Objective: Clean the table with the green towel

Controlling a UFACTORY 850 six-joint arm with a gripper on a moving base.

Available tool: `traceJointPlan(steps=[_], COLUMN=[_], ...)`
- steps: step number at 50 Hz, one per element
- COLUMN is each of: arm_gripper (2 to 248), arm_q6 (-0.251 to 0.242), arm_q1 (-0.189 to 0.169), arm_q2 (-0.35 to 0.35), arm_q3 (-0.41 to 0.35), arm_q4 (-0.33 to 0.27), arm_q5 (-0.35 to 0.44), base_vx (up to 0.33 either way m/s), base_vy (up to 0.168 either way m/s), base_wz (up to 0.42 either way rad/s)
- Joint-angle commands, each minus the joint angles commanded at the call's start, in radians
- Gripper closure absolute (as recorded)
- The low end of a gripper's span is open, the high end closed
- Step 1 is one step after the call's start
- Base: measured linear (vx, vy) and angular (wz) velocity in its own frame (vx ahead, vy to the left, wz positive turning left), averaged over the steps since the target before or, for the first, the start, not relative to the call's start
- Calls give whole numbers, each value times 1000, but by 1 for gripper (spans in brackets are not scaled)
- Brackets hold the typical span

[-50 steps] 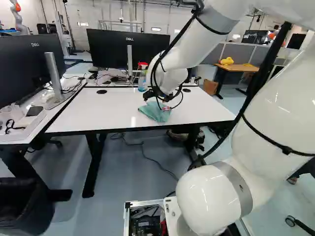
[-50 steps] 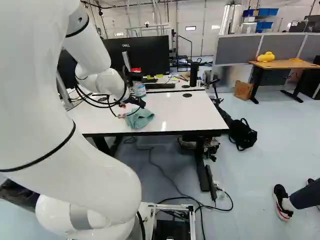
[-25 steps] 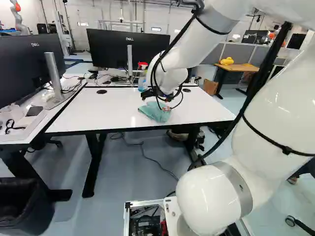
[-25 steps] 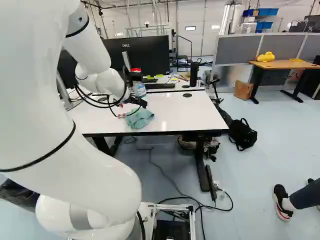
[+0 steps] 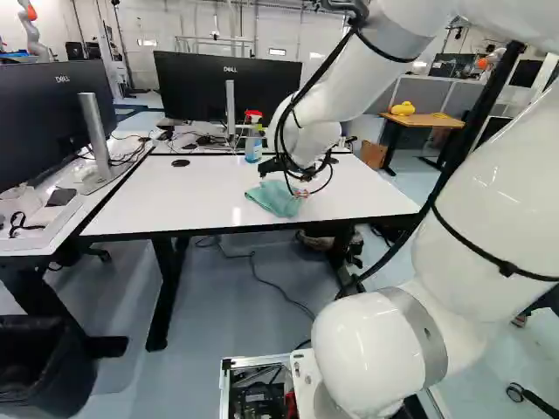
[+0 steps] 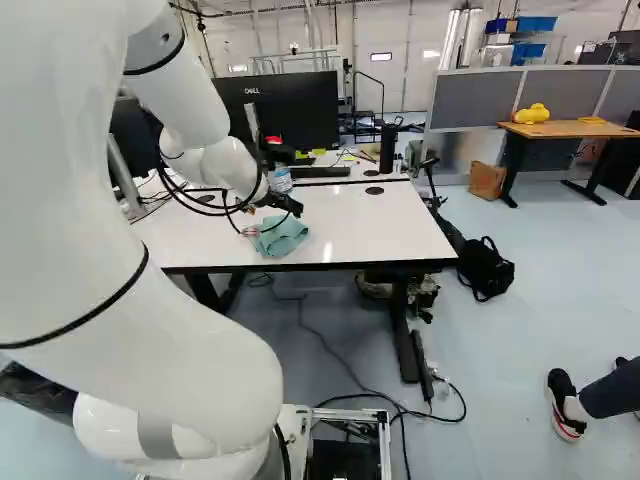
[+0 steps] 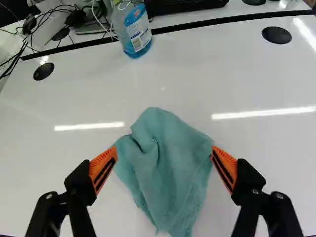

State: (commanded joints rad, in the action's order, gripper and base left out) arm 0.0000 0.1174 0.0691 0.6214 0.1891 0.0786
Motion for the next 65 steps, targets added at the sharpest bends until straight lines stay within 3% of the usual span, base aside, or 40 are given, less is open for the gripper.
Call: traceJointPlan(steps=[22,44,65], arm_gripper=[3,3,3], arm_q6=[0,0,0], arm_q1=[-79,-81,-84], arm_q2=[8,14,32], arm_q3=[-8,-23,-70], arm_q4=[0,-5,-22], arm_q5=[0,22,93], base_vx=[0,0,0], base_vy=[0,0,0], base_wz=[0,0,0])
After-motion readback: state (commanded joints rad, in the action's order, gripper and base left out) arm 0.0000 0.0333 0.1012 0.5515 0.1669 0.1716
